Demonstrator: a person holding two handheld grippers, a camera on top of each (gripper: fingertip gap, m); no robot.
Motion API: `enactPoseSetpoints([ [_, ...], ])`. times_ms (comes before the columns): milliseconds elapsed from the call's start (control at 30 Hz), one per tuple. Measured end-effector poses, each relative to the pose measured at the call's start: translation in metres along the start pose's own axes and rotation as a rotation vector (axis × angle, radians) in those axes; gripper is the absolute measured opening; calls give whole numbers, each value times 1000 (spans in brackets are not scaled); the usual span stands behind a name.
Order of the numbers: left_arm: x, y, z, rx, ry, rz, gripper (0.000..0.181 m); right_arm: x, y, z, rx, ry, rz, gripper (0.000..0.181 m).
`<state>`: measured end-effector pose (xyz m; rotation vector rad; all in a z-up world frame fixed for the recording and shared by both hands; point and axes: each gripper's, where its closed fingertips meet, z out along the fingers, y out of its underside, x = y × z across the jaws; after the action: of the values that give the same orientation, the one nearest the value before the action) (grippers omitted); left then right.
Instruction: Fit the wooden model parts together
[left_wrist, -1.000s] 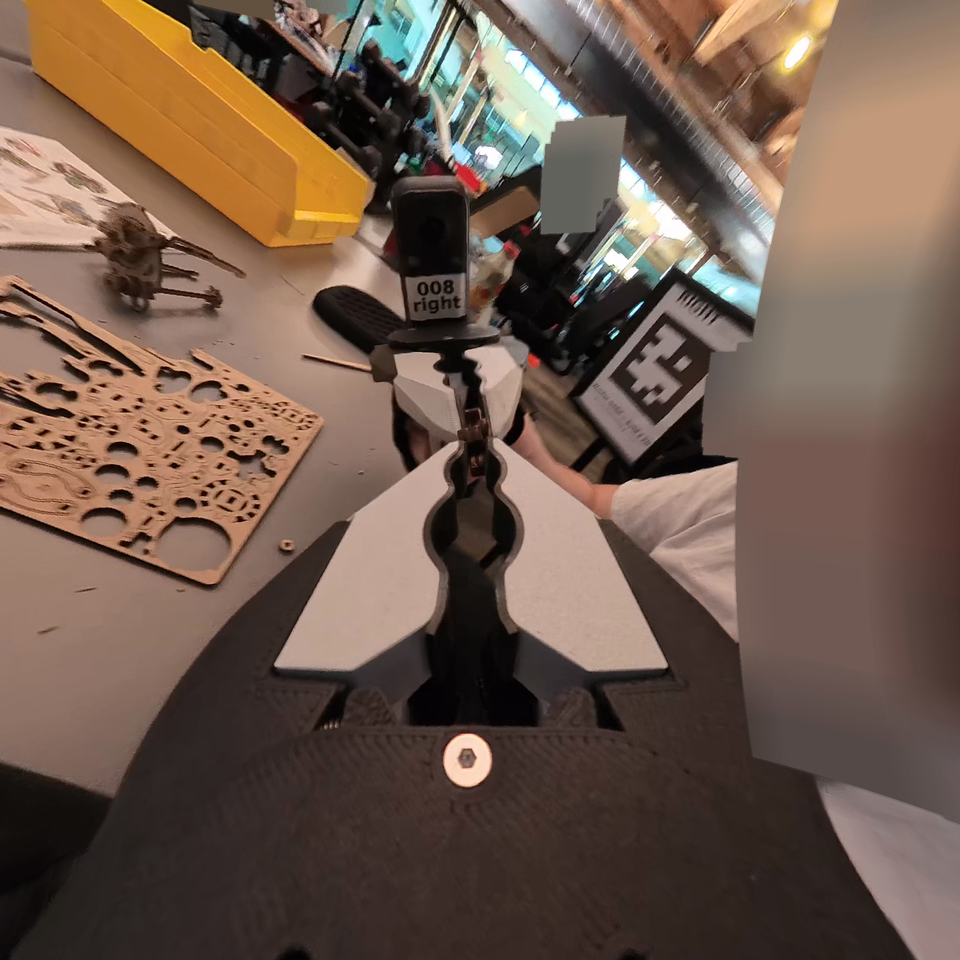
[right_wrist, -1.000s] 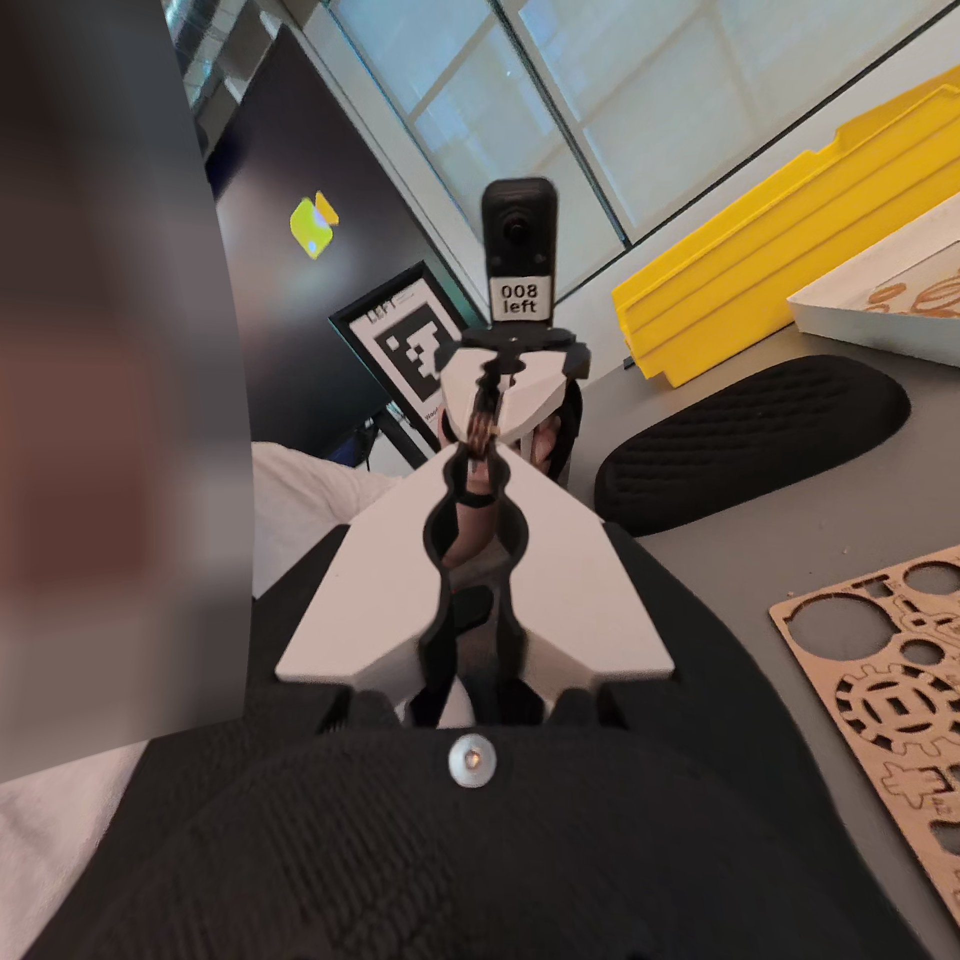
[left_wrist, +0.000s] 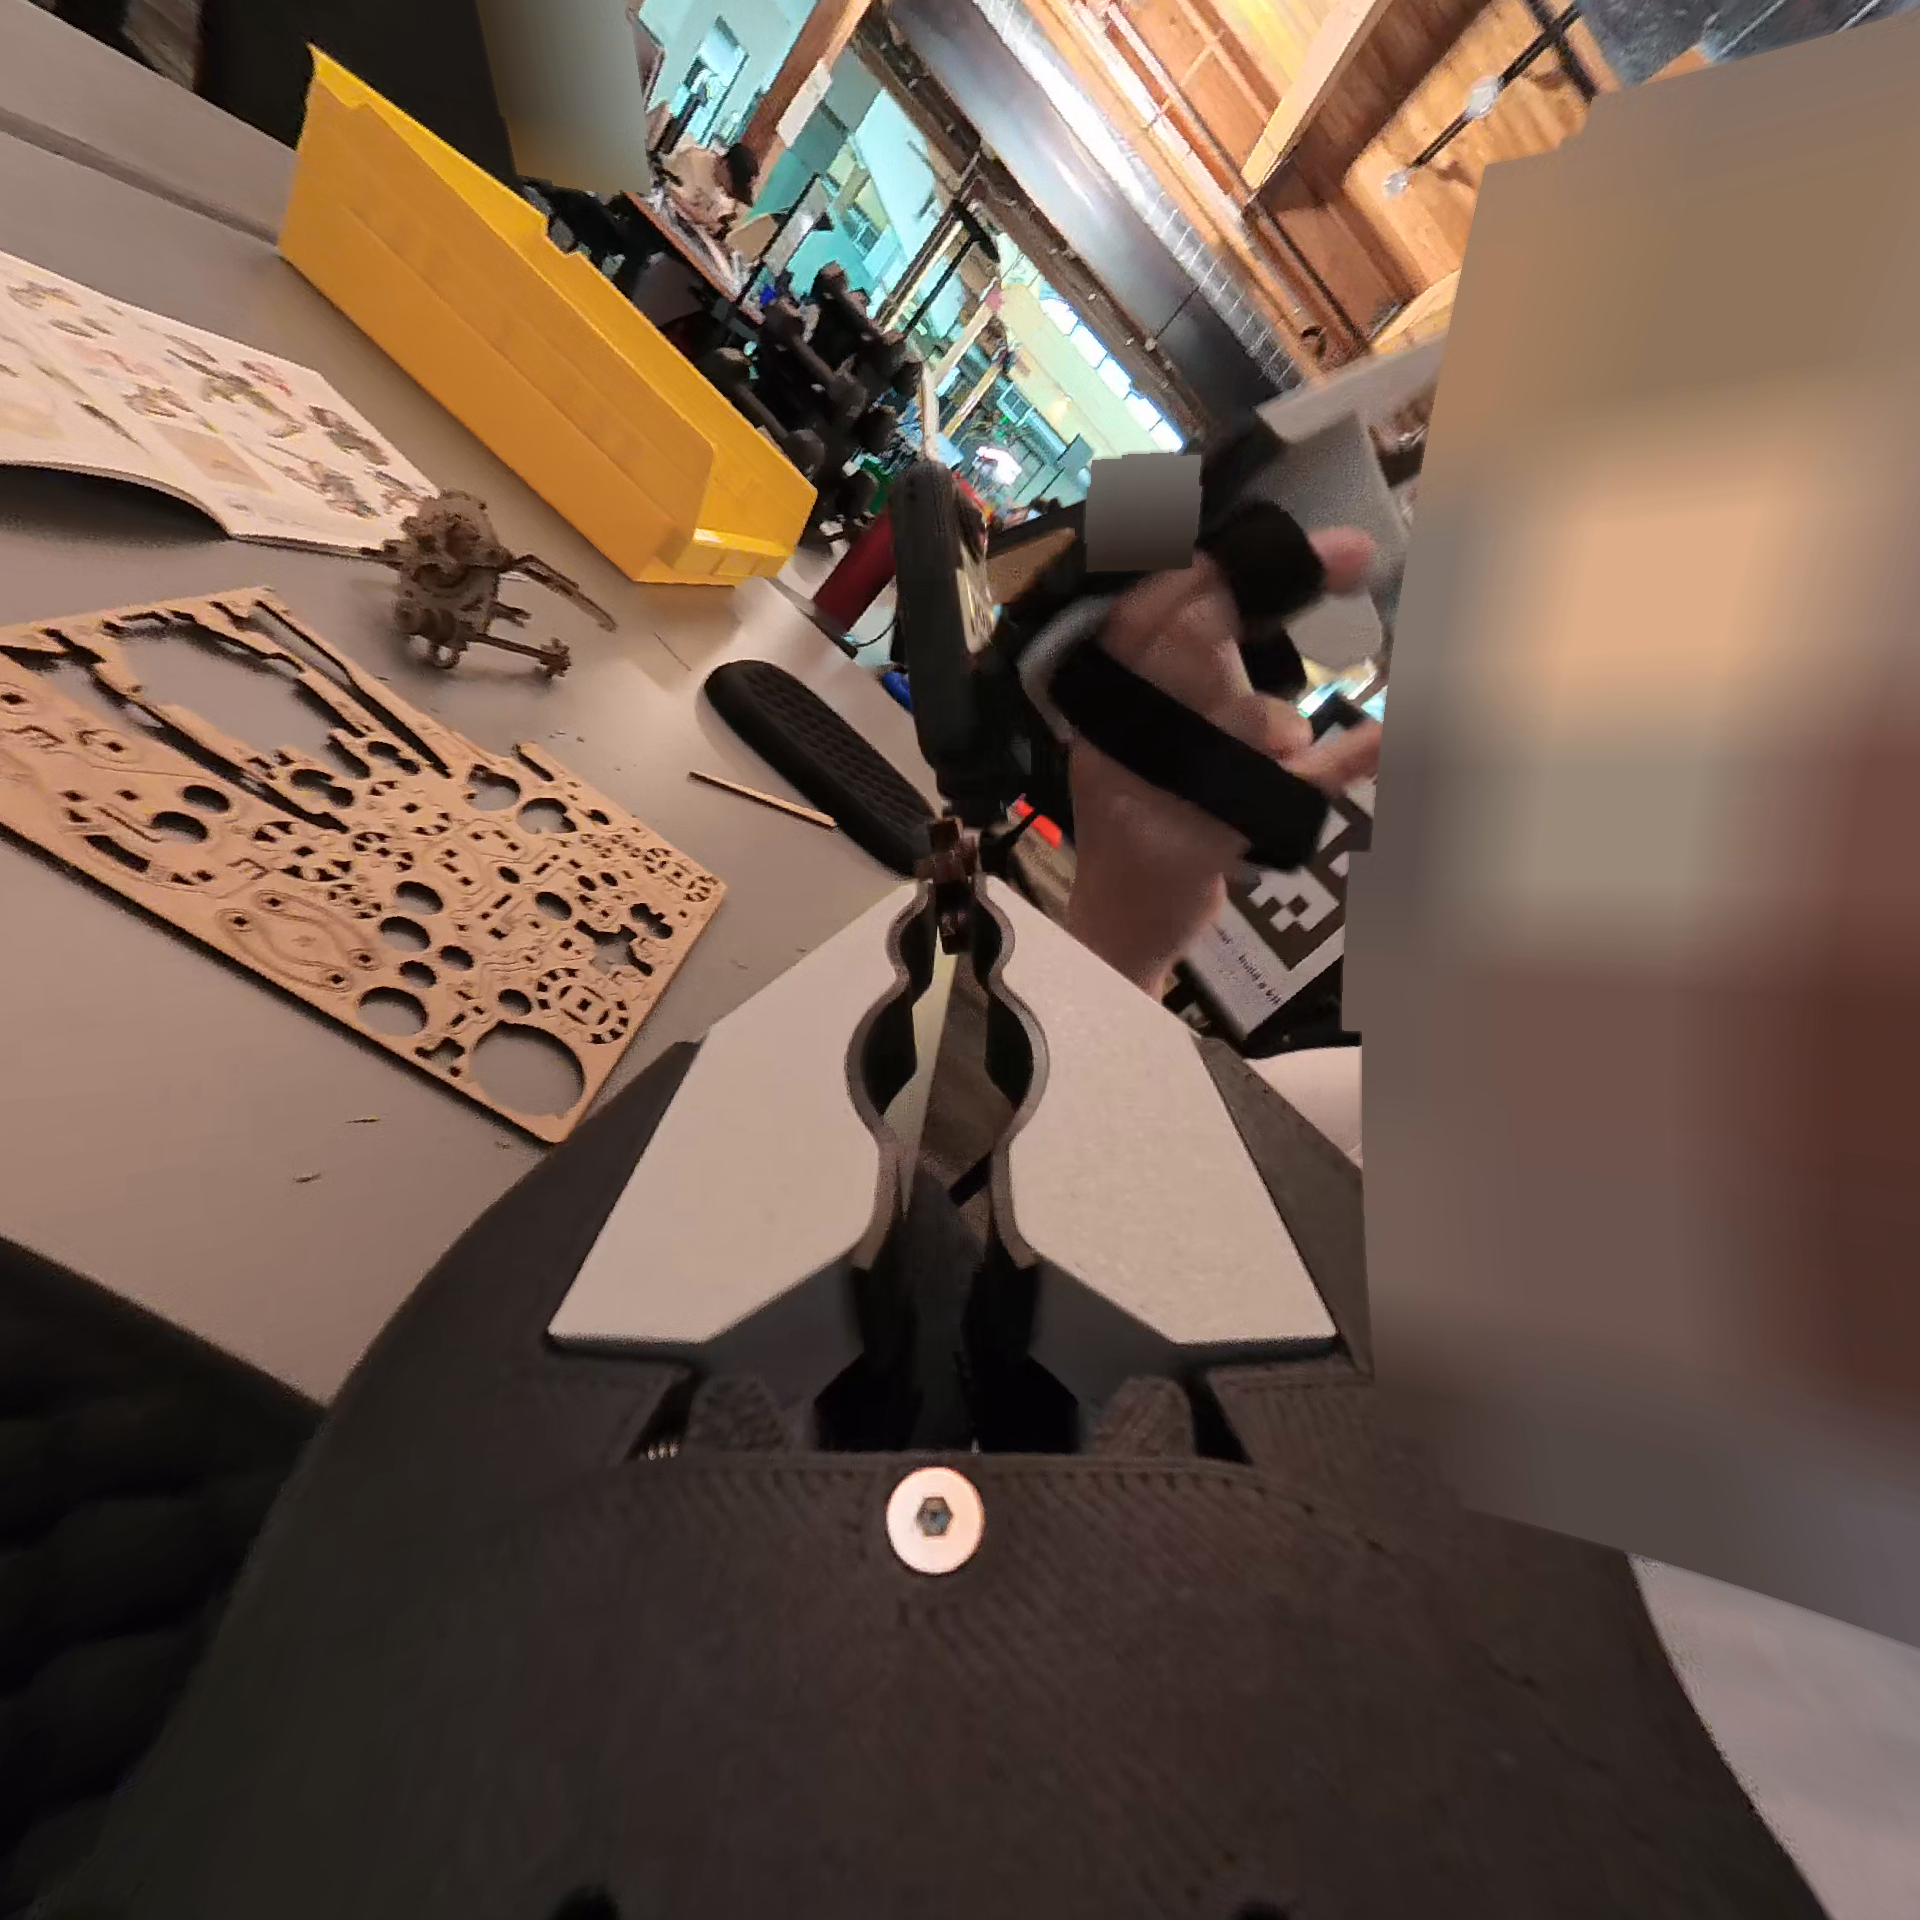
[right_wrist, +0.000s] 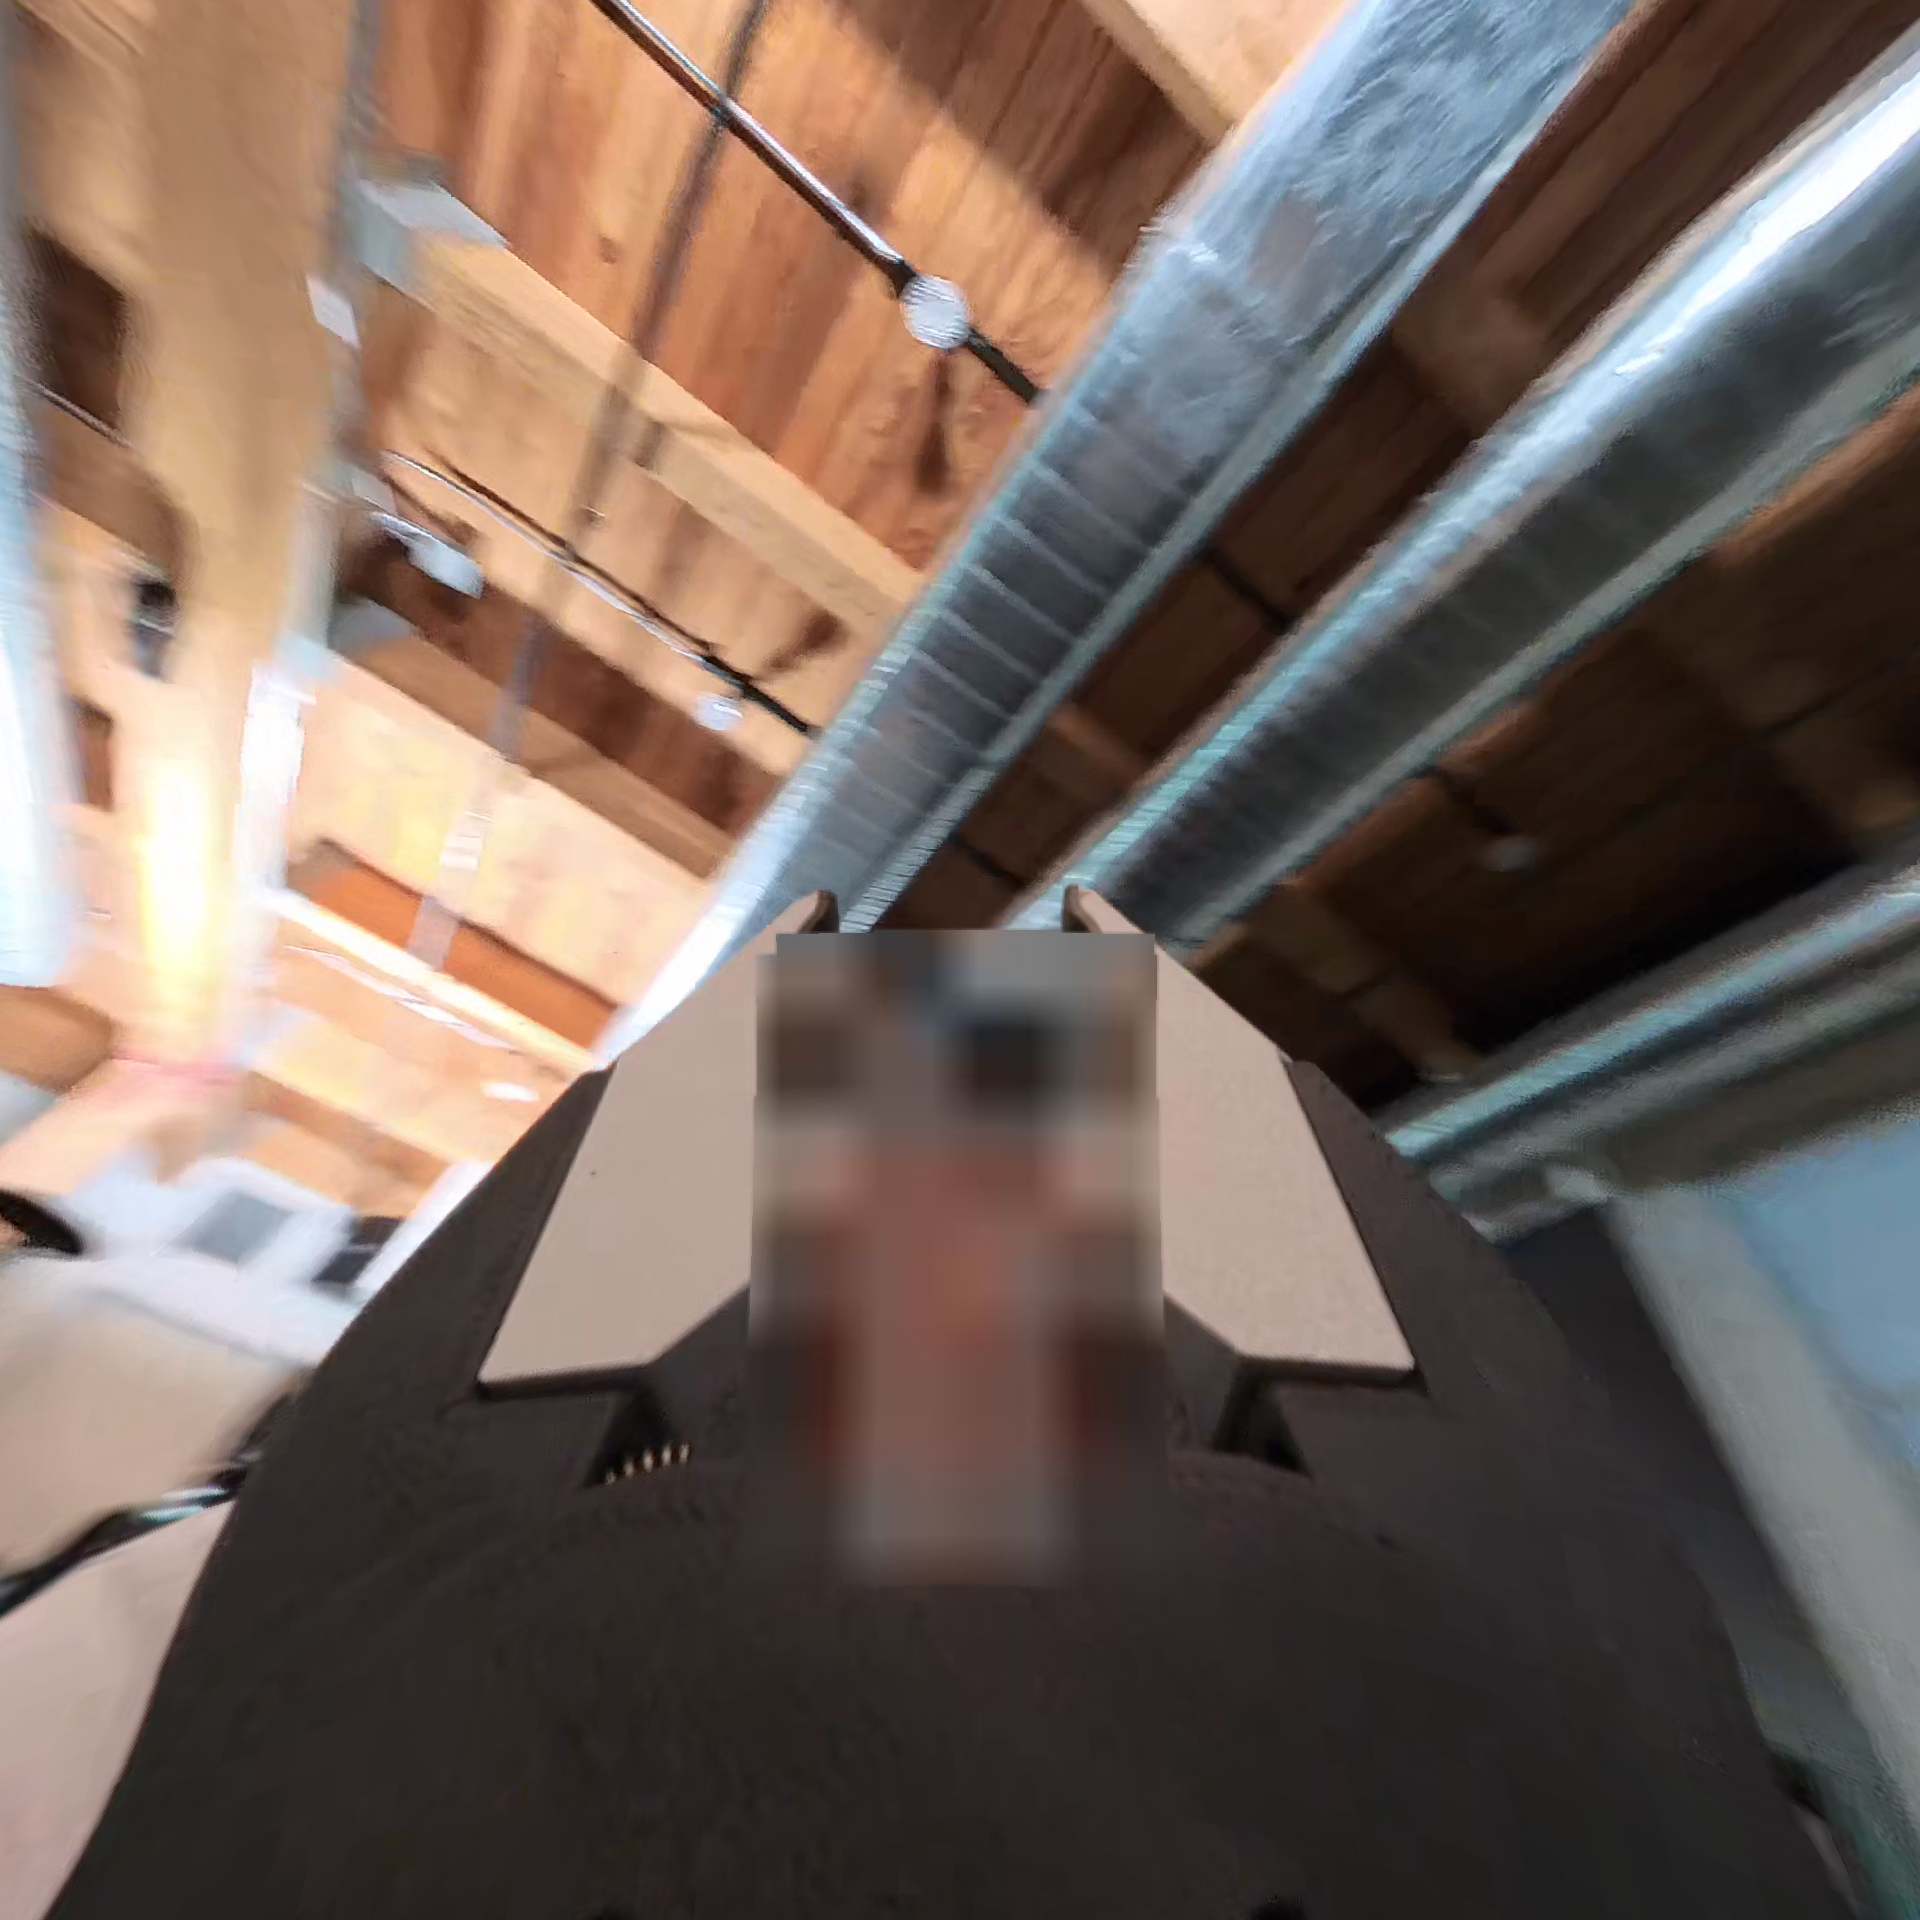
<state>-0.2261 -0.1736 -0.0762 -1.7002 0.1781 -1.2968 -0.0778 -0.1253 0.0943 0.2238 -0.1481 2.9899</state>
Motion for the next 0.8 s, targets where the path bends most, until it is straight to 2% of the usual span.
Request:
enactPoseSetpoints([
  [133, -12, -8, 5, -64, -81, 101, 5, 43, -46, -15, -200, 421, -344, 41],
  [200, -19, -15, 11, -96, -110, 153, 5, 73, -61, -39, -427, 688, -560, 42],
  [267, -28, -19, 18, -136, -114, 176, 5, 93, -73, -71, -725, 880, -803, 43],
  [333, -35, -23, 27, -160, -78, 140, 5, 100, -74, -91, -994, 892, -981, 48],
  [367, -37, -25, 32, -171, -46, 106, 5, 102, -69, -98, -1107, 852, -1022, 54],
  [467, -48, -34, 45, -207, 40, -3, 5, 109, -39, -133, -1452, 714, -984, 63],
  [600, -63, -37, 57, -270, 104, -92, 5, 119, -6, -183, -1773, 595, -930, 62],
  [667, -69, -36, 60, -279, 115, -112, 5, 123, -1, -200, -1871, 563, -972, 56],
  [733, -76, -34, 61, -286, 118, -125, 5, 127, -3, -205, -1874, 562, -1058, 45],
  [800, -76, -30, 61, -288, 140, -159, 5, 128, -2, -214, -1906, 555, -1071, 42],
])
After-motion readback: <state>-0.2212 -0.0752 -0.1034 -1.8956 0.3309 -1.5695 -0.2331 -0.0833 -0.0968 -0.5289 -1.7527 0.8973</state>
